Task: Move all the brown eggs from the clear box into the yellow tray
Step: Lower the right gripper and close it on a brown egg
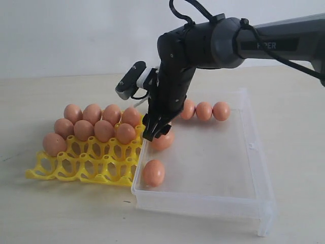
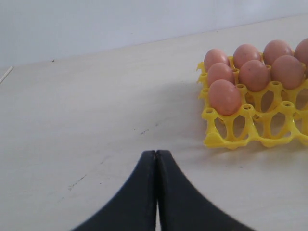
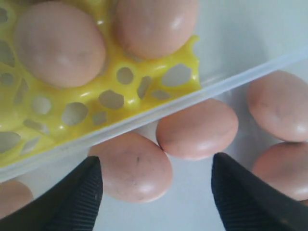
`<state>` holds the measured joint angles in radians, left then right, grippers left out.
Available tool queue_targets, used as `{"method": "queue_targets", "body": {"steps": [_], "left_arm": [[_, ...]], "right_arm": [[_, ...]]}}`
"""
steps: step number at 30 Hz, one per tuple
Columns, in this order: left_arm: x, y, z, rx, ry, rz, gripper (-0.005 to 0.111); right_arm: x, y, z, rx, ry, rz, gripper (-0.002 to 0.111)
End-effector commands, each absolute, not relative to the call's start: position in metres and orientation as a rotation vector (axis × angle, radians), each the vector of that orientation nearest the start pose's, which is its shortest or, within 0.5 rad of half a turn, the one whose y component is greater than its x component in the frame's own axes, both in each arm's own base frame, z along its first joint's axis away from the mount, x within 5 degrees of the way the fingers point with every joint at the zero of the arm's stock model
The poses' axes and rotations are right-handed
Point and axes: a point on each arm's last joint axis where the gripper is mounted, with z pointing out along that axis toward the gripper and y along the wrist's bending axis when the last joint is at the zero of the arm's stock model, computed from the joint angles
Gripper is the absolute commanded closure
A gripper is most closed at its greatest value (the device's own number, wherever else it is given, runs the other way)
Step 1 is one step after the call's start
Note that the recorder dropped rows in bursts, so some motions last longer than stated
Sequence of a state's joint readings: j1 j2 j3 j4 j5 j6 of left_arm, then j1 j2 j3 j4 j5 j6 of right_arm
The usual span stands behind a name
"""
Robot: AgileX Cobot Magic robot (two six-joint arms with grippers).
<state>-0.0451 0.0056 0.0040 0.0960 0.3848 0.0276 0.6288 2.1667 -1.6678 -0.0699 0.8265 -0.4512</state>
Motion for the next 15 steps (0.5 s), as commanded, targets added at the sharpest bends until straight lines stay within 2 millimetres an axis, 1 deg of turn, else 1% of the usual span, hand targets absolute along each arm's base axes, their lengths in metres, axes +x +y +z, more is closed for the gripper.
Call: {"method": "queue_targets", "body": {"steps": [1, 5, 15], "left_arm": [[0.053, 0.001, 0.179, 0.126, 1.857, 0.075, 0.107], [0.053, 0.001, 0.179, 0.126, 1.857, 0.075, 0.107], [0.053, 0.001, 0.179, 0.126, 1.857, 0.075, 0.107]], "right_arm": [[0.376, 0.268, 0.168, -1.565, 2.302, -0.125, 0.046], [0.374, 0.271, 0.162, -1.594, 2.296, -0.143, 0.046], [0.368, 0.275, 0.151, -1.627, 2.324, -0.125, 0.046]]}}
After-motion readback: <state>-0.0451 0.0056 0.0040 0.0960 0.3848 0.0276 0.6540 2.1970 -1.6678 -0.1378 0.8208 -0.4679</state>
